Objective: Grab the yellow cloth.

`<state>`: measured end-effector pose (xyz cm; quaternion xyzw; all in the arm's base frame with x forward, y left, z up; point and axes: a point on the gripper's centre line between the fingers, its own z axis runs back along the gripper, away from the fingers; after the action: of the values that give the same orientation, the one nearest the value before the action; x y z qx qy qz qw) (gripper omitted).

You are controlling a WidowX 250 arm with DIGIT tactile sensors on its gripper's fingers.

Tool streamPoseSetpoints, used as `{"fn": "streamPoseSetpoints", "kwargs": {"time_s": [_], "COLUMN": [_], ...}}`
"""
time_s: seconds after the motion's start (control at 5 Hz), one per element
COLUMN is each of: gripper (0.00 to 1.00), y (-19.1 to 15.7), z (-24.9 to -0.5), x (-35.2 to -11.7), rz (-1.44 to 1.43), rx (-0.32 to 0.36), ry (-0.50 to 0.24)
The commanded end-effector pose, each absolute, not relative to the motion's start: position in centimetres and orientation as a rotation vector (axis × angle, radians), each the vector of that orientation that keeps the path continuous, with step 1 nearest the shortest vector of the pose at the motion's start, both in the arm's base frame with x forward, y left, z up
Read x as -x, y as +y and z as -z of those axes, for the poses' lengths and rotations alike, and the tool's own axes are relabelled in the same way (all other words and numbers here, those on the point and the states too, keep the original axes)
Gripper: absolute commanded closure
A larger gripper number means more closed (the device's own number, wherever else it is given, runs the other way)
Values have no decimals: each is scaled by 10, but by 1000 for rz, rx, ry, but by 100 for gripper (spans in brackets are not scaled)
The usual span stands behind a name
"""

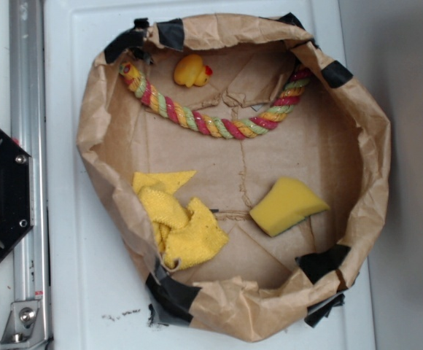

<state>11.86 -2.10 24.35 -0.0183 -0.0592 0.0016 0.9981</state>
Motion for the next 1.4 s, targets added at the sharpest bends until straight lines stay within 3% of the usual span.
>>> {"fn": "streamPoseSetpoints", "kwargs": {"time_s": [0.0,0.2,0.4,0.6,0.8,1.0,1.2], "gripper": [0,0,0,0,0,0,0], "y": [-21,-1,13,13,-23,-56,-77], "z": [-244,-236,-202,-148,-93,-43,-36], "x": [-119,-169,-216,-263,-271,-245,-223], "rz": [-3,-83,-178,-279,-246,-176,-109], "rx": [37,129,175,266,289,298,333], "ry": [-118,-68,-32,24,133,242,286]}}
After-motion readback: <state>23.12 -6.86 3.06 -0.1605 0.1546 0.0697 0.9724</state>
